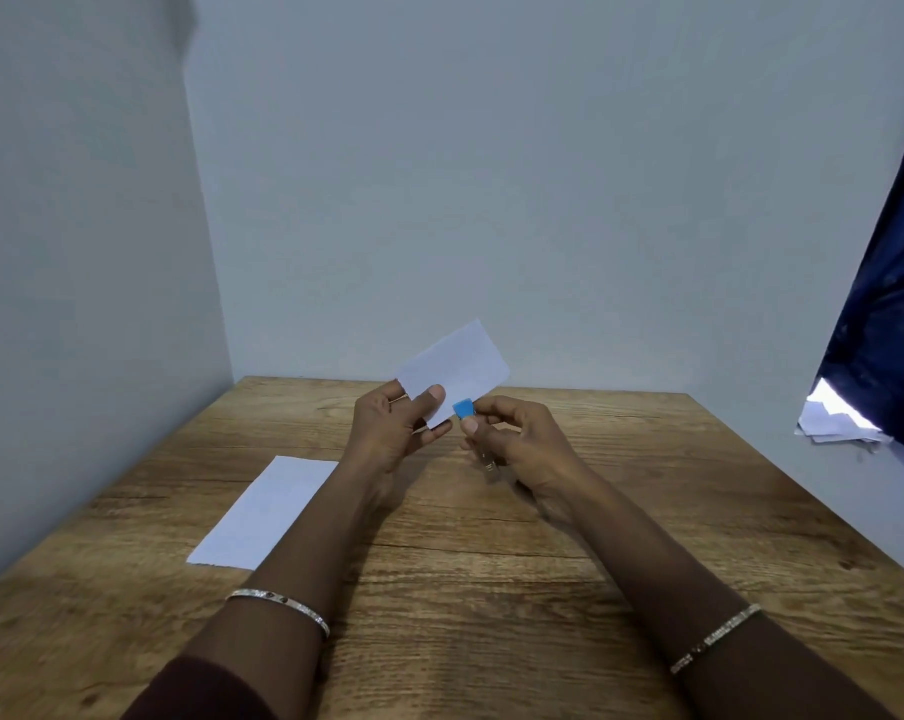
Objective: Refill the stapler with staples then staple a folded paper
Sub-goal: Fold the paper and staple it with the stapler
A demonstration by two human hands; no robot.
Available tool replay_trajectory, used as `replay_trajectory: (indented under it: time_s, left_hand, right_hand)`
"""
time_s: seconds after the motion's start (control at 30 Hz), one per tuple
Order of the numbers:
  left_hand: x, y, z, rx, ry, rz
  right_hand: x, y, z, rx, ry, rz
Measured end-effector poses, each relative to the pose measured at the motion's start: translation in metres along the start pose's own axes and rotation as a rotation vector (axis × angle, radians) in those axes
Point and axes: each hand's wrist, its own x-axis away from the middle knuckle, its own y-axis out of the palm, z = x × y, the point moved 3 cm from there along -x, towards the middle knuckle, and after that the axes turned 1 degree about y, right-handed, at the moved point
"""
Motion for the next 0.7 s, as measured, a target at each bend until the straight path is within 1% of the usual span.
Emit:
replay_trajectory:
  time_s: [0.17,0.27,0.4,0.5,0.6,0.7]
  left_hand:
    - [0.0,0.005,-0.002,-0.083,0.022,-0.073]
    - [0.001,0.007,-0.002,-0.094,0.018,-0.066]
    - [0.003,0.007,-0.002,-0.043,0.039,-0.057]
    - [0.004,0.009,-0.001,-0.054,0.031,-0.071]
    - [0.004,0.011,-0.001,-0.076,0.021,-0.064]
    - [0.005,0.011,-0.002,-0.06,0.023,-0.066]
  right_hand:
    - [0.001,0.0,-0.003,-0.052,0.012,0.011]
    - [-0.001,-0.001,0.0,-0.098,0.039,0.03]
    - [-0.003,-0.003,0.002,-0.073,0.037,0.053]
    - [-0.004,-0.003,0.002,-0.075,0.044,0.074]
    - [-0.007,-0.006,0.003,0.003,0.018,0.132]
    - [-0.008,-0.005,0.002,0.027,0.008,0.14]
